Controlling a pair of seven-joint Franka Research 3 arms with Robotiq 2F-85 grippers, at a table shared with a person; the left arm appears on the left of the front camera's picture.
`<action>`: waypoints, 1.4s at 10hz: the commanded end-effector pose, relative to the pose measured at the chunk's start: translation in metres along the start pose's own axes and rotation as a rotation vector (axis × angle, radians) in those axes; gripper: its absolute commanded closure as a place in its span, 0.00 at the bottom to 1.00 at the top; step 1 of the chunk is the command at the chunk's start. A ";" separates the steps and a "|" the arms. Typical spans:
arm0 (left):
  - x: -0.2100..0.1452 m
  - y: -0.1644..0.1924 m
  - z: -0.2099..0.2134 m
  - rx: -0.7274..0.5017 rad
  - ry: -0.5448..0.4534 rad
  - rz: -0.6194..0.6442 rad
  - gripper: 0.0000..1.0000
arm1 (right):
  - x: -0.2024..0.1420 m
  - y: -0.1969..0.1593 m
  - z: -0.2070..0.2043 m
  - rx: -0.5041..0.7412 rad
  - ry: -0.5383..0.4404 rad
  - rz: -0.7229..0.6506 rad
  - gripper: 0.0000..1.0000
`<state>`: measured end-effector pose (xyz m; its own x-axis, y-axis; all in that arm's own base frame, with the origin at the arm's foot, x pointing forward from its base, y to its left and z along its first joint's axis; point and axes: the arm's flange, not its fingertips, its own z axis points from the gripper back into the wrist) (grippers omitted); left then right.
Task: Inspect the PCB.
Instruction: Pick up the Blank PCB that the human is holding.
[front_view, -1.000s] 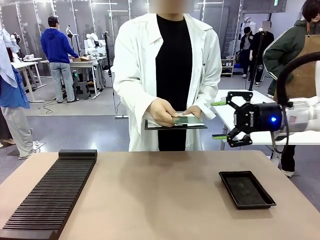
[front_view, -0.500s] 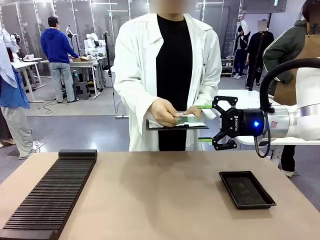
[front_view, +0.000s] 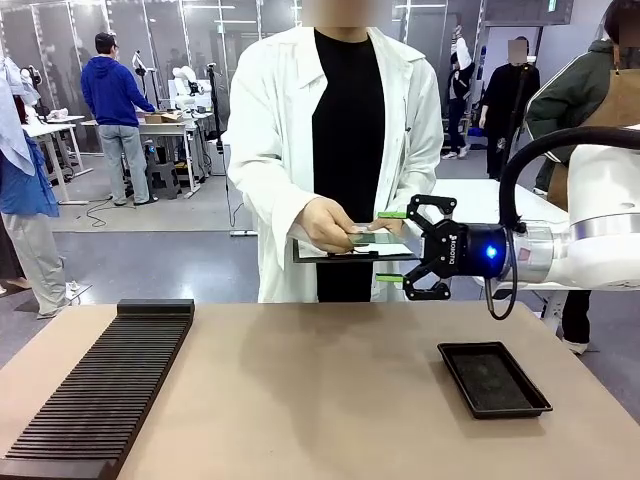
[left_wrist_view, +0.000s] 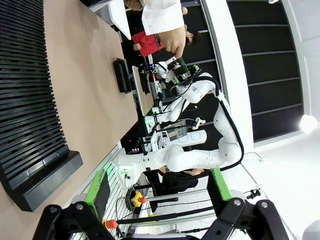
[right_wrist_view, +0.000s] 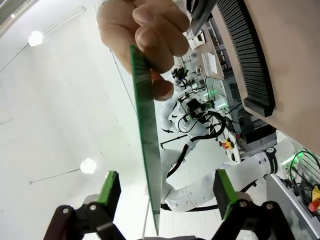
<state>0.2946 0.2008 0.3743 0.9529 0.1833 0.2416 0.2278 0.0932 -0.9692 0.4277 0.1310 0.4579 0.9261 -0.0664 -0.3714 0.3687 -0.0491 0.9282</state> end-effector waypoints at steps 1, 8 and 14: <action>0.000 -0.002 0.001 0.014 -0.004 -0.003 0.00 | 0.007 0.003 -0.010 0.022 0.022 0.009 0.23; 0.000 -0.002 0.001 0.014 -0.004 -0.003 0.00 | 0.007 0.003 -0.013 0.052 0.052 0.005 0.90; 0.000 -0.002 0.001 0.014 -0.004 -0.003 0.00 | 0.005 0.001 -0.014 0.040 0.074 -0.001 1.00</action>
<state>0.2946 0.2008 0.3743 0.9529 0.1833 0.2416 0.2278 0.0932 -0.9692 0.4316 0.1403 0.4588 0.9250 -0.0147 -0.3797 0.3774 -0.0812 0.9225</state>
